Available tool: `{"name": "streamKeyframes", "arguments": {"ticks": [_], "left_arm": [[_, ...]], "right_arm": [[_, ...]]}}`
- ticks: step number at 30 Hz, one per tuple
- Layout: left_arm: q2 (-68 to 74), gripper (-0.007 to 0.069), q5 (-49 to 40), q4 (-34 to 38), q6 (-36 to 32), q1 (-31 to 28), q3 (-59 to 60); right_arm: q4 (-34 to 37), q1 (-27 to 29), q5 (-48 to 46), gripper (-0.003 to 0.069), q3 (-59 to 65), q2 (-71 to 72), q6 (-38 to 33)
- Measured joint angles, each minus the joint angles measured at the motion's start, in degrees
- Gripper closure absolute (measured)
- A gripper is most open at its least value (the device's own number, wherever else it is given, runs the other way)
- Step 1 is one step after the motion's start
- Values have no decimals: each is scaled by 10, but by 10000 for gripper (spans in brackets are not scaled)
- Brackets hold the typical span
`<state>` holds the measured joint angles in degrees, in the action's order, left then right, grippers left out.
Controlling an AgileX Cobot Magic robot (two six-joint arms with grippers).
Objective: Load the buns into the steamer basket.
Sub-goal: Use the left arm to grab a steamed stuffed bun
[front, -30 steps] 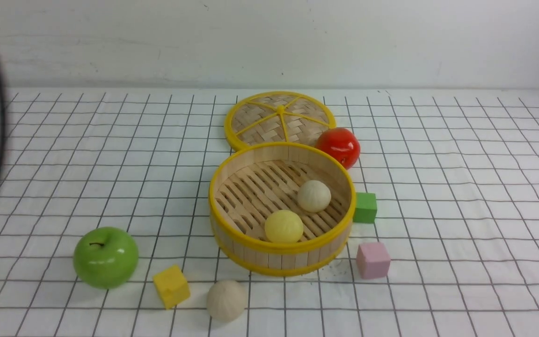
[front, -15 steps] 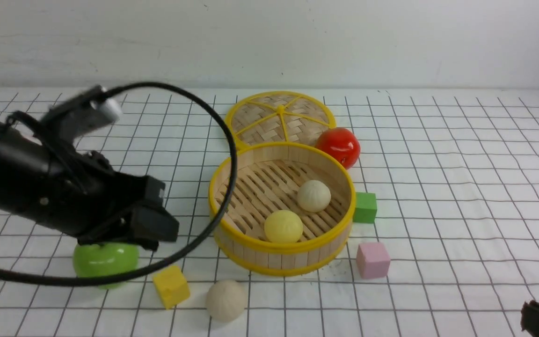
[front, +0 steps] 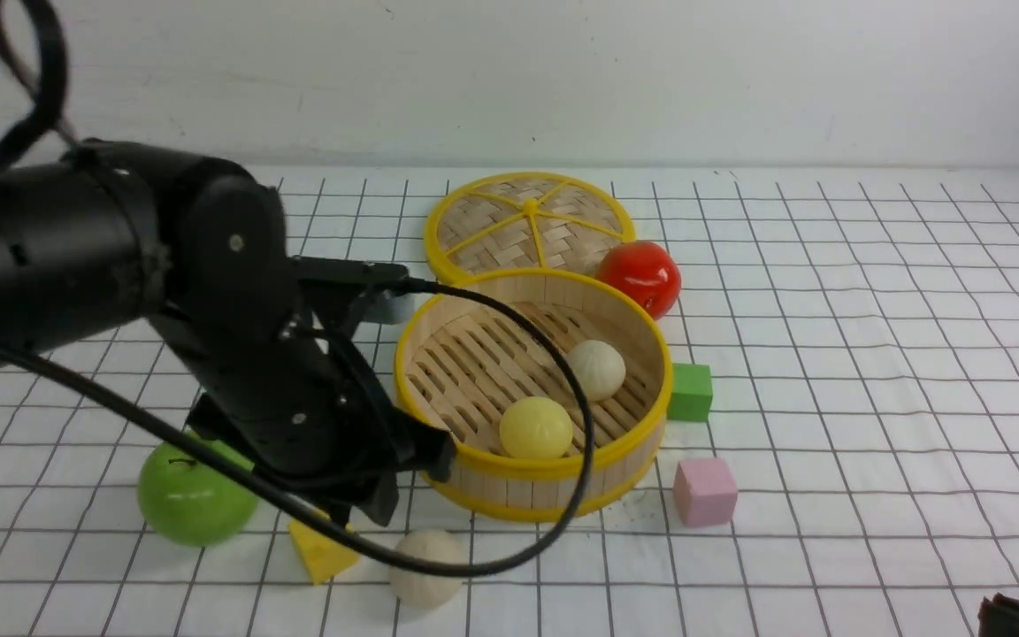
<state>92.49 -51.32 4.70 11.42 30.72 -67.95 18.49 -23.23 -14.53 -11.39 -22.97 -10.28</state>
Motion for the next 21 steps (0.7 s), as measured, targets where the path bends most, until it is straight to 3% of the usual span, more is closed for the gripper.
{"name": "streamKeyframes", "arguments": {"ticks": [5, 21], "left_arm": [[44, 386, 30, -5, 7, 38, -1], [125, 386, 102, -33, 18, 40, -3]], "right_arm": [[1, 0, 0, 655, 0, 0, 0], [1, 0, 0, 638, 0, 0, 0]]}}
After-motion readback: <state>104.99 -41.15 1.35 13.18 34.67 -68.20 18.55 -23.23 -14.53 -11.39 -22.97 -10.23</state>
